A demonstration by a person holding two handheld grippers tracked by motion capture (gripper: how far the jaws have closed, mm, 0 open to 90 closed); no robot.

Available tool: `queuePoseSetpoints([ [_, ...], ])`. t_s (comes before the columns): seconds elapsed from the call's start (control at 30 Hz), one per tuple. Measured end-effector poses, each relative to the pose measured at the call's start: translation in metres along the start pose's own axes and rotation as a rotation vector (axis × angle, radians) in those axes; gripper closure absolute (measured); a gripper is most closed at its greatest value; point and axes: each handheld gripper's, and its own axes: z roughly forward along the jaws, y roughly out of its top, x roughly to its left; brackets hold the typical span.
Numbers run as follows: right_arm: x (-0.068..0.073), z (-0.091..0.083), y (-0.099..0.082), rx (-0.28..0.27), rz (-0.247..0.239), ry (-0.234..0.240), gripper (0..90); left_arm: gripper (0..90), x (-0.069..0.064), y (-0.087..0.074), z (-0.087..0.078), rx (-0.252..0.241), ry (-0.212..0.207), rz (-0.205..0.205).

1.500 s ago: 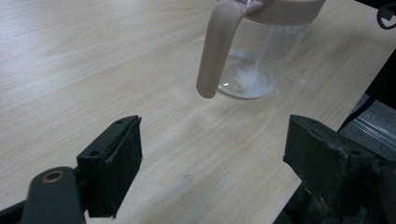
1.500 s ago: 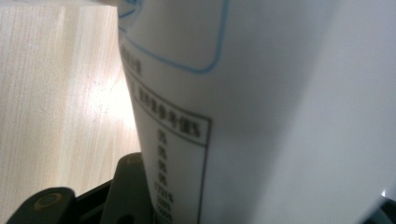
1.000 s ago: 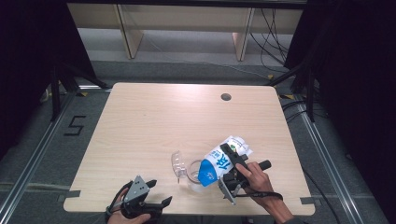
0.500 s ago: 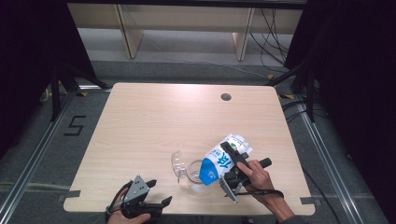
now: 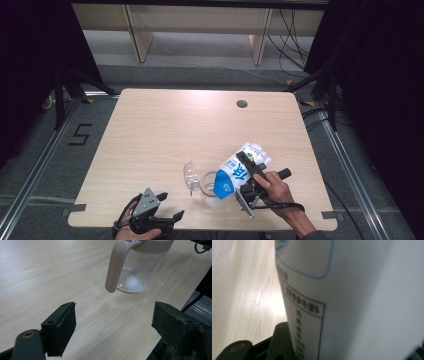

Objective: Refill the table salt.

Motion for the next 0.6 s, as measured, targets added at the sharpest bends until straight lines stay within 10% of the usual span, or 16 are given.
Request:
queuePoseSetpoints([
  [0.6, 0.0020, -0.0006, 0.0004, 0.009, 0.015, 0.009, 55.6, 18.6, -0.0006, 0.0004, -0.0013, 0.010, 0.007, 0.008],
])
